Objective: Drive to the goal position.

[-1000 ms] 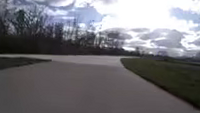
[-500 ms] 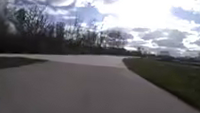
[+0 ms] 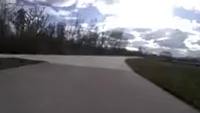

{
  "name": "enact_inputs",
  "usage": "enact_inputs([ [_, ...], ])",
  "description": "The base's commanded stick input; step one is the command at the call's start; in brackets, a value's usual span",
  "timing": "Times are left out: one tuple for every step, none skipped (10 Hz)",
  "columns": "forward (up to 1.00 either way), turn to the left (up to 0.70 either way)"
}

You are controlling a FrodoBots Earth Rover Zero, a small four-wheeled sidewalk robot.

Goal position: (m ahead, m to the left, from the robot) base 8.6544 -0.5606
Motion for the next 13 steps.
enact_inputs([
  [1.0, -0.39],
  [1.0, -0.32],
  [1.0, -0.19],
  [1.0, -0.05],
  [1.0, 0.0],
  [1.0, 0.0],
  [1.0, 0.0],
  [1.0, 0.0],
  [1.0, 0.0],
  [1.0, 0.0],
  [1.0, 0.0],
  [1.0, 0.0],
  [1.0, 0.0],
])
